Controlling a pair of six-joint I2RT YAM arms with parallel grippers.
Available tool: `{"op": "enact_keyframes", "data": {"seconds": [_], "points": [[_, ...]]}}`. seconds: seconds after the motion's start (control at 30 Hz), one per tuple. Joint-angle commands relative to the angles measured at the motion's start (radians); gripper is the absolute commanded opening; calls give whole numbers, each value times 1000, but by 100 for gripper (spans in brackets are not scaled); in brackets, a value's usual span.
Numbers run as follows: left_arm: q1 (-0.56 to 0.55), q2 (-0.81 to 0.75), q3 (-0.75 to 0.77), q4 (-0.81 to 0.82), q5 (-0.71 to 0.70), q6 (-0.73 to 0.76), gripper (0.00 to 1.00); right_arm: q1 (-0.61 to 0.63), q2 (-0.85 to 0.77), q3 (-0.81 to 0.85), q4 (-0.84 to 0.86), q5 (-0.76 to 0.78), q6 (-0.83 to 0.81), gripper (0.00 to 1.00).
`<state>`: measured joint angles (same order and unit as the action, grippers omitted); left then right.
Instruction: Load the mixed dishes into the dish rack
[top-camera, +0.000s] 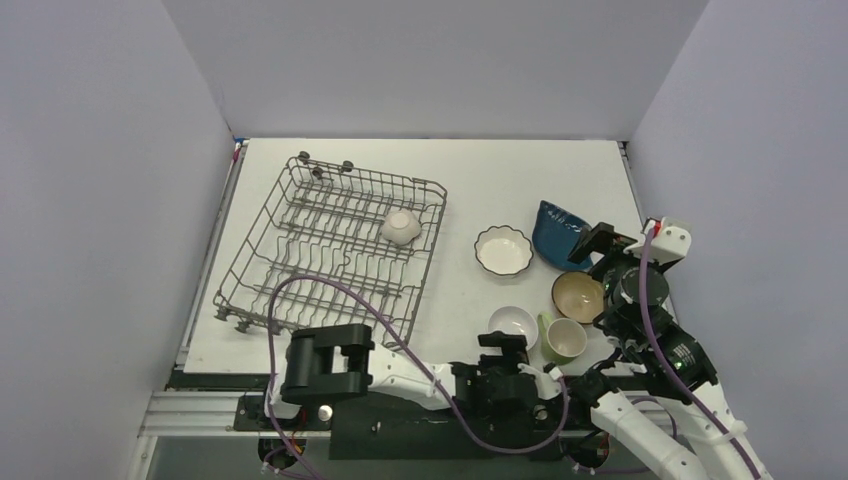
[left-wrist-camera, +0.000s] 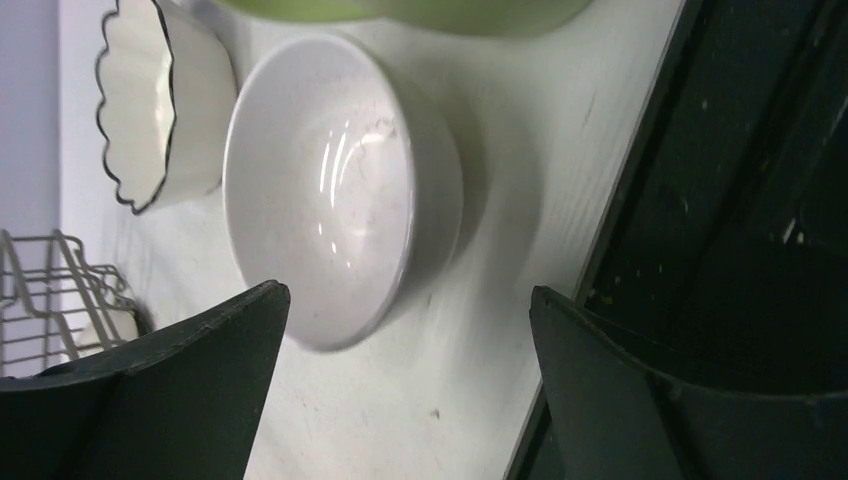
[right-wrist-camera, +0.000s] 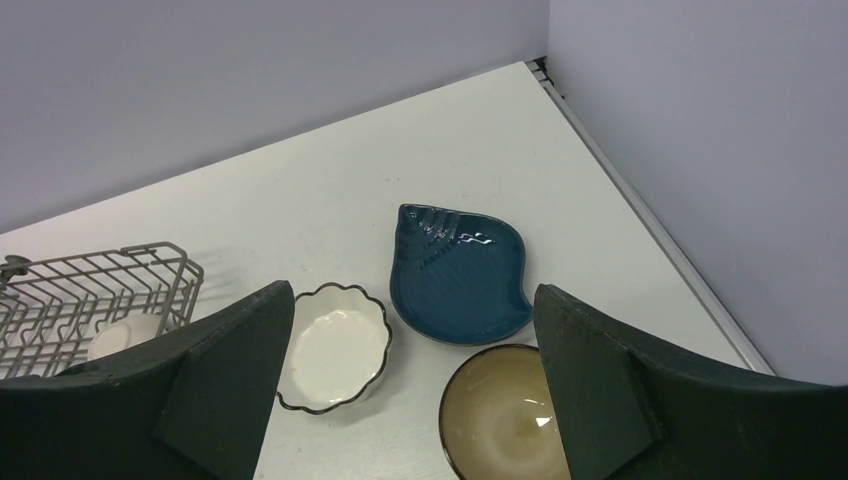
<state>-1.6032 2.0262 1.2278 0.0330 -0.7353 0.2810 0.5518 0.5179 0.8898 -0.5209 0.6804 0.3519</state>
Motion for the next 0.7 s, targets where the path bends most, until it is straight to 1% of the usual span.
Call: {"op": "enact_keyframes", "data": {"seconds": [0.0,0.03,0.1,0.13,0.17,0.2,0.23,0.27,0.3,0.33,0.43,0.5,0.53,0.57,0.6,0.63,0.67], "points": [[5,-201,-102,33,77,-156,93,9,39,32,-16,-8,3,85],[6,-236,-117,28,103,-200,94,9,65,60,-54,-14,16,85],[8,-375,-173,26,128,-257,96,8,108,107,-127,-28,58,87],[10,-415,-186,30,140,-266,96,8,125,120,-153,-43,74,91],[16,-490,-217,35,163,-308,97,7,163,146,-199,-86,100,93],[21,-531,-231,50,176,-323,97,7,184,157,-226,-111,106,96],[30,-612,-260,57,195,-349,97,8,231,178,-279,-163,116,97],[39,-650,-274,68,202,-373,97,9,255,188,-329,-209,124,97],[59,-729,-300,71,210,-385,97,8,299,200,-350,-229,130,97],[82,-767,-312,72,209,-408,97,9,319,202,-384,-262,143,97],[144,-956,-363,52,166,-475,98,26,395,185,-414,-325,166,94],[207,-1056,-383,20,141,-542,97,109,439,170,-425,-306,195,92],[256,-1088,-388,-12,128,-597,97,139,468,161,-430,-267,218,91],[279,-1145,-400,-22,129,-623,97,199,483,159,-433,-244,230,91],[329,-1172,-408,-62,143,-661,96,224,516,155,-448,-197,260,90],[353,-1219,-425,-75,155,-674,96,272,529,151,-453,-173,276,89],[395,-1238,-435,-93,180,-696,96,290,550,137,-459,-130,306,89]]}}
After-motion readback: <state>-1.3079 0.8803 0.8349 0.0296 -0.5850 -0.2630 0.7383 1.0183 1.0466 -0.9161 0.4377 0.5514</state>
